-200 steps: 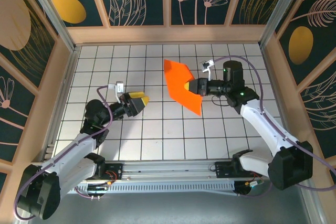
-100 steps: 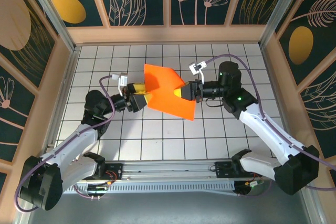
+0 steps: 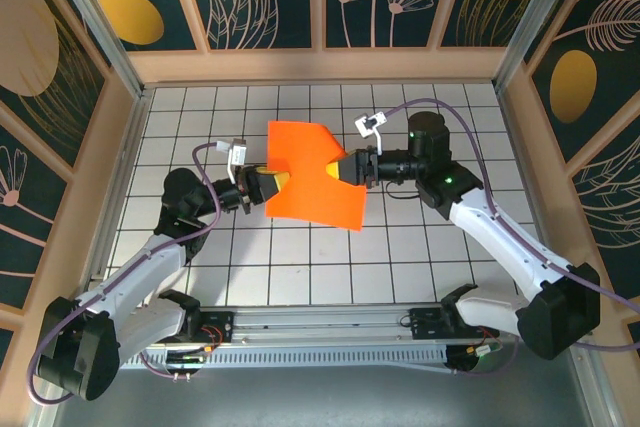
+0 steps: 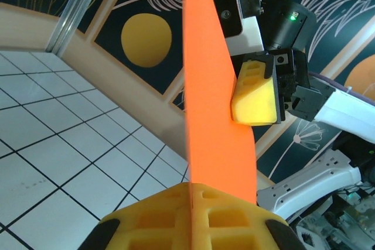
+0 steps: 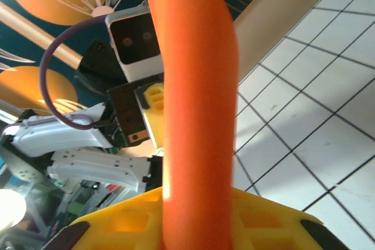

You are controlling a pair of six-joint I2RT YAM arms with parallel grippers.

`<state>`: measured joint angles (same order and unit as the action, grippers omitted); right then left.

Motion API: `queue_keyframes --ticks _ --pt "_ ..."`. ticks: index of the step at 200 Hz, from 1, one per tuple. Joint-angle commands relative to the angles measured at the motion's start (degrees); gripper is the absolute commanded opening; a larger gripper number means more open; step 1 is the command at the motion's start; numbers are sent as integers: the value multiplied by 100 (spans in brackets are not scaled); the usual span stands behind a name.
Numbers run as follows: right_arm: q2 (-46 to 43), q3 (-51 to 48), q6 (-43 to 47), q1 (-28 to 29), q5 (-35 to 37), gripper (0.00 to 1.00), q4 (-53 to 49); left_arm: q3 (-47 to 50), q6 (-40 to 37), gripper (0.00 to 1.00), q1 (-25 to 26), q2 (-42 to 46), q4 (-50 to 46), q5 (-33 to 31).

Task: Fold a paper plane with a square sheet of paper (fold left side to right side)
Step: Place a square sheet of paper at the center of the table.

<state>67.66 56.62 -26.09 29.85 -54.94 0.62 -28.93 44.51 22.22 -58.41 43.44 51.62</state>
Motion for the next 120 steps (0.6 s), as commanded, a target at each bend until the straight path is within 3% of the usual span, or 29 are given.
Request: queue_keyframes --ticks 1,28,64,104,120 --pt "-94 145 206 -145 493 31 -364 -43 -129 1 -16 17 -316 -226" --pt "-163 18 213 -431 1140 44 -671 65 75 0 -16 -161 -703 -635" --pt "-108 -513 -57 -918 1555 54 -644 293 416 0 -16 -732 -1237 -1059" --pt "156 -1120 -265 -1034 1968 54 -420 605 594 0 -16 -1514 -1432 -1245" --pt "313 -1337 -414 -1029 2070 45 -227 590 510 0 -16 -1884 -1618 -1303"
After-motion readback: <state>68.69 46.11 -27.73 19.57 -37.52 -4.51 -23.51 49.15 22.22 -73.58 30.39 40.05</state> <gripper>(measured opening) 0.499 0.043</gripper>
